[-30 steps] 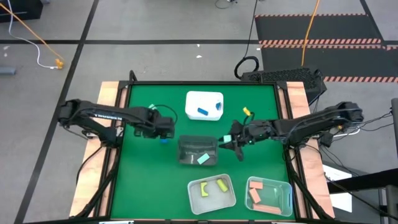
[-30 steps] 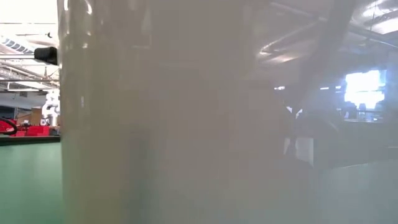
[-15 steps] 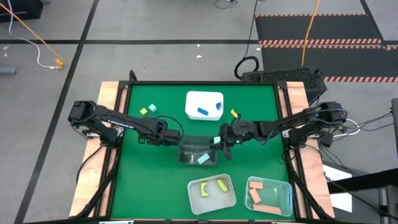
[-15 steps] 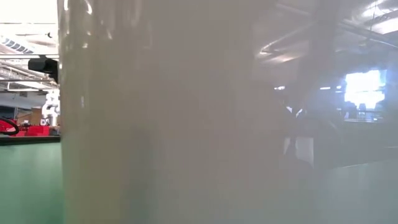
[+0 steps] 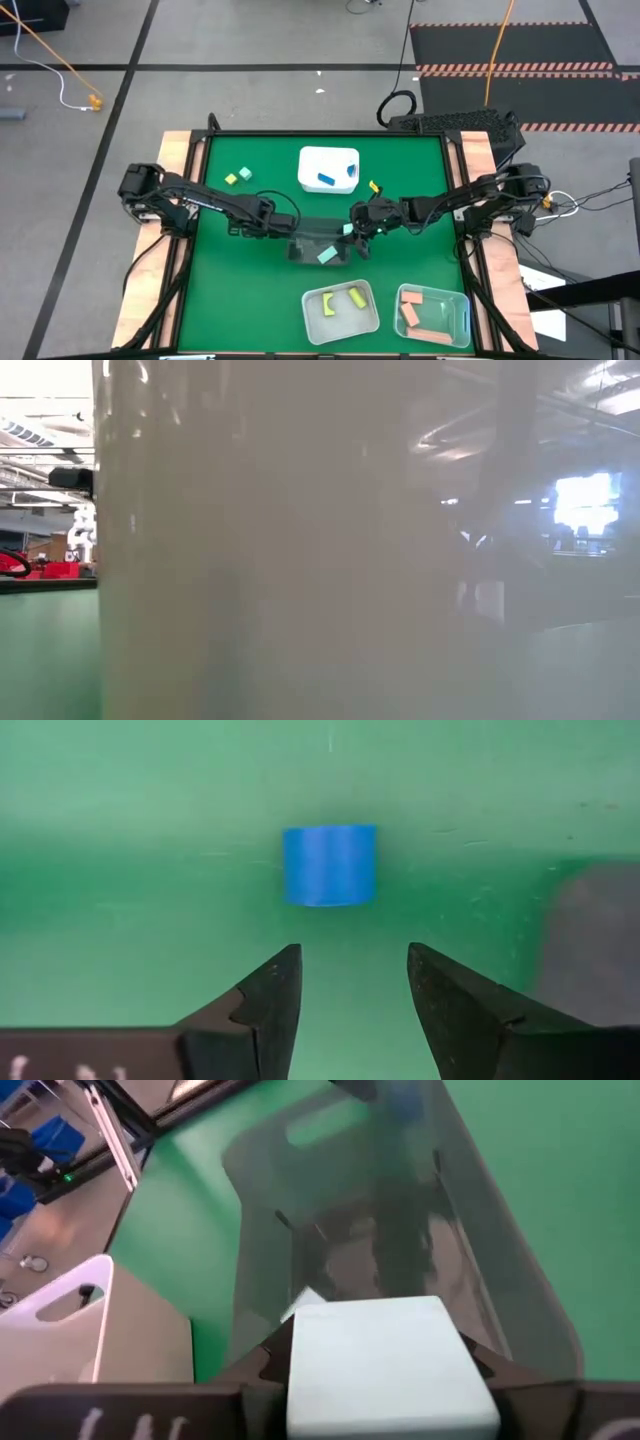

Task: Sort & place blocks by color
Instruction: Put the bottom light blue block into the black bin

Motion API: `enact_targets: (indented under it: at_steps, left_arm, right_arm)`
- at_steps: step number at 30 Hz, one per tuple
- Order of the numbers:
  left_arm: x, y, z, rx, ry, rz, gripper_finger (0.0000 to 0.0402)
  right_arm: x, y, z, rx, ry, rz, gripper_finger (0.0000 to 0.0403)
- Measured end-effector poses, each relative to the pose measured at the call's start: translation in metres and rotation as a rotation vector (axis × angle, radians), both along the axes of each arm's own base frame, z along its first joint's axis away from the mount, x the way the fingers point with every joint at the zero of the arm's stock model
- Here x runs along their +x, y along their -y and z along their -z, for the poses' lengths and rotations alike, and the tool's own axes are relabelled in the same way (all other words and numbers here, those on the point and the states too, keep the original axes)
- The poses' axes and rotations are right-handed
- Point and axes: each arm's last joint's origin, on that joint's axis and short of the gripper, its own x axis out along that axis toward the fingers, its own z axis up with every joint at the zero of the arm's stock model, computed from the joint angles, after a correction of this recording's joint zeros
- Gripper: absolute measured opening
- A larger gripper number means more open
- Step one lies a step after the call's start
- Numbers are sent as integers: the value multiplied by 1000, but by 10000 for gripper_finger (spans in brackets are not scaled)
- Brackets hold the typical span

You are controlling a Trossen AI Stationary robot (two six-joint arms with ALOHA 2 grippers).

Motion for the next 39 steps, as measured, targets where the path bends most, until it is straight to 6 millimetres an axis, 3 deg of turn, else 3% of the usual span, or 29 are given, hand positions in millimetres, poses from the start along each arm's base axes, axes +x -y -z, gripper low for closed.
enact_targets:
  at_steps: [9, 17, 21, 39]
  left_arm:
    - [1, 1, 2, -1, 1, 4, 184]
    - [1, 1, 2, 0, -3, 4, 184]
    - [1, 1, 2, 0, -4, 4, 184]
    - [1, 1, 2, 0, 1, -18, 184]
  right_arm:
    - [-14, -1, -8, 21, -77, 6, 111]
    - [-30, 0, -46, 16, 35, 8, 111]
    - [-28, 0, -61, 7, 171, 0, 111]
    - [14, -2, 1, -58, 176, -35, 110]
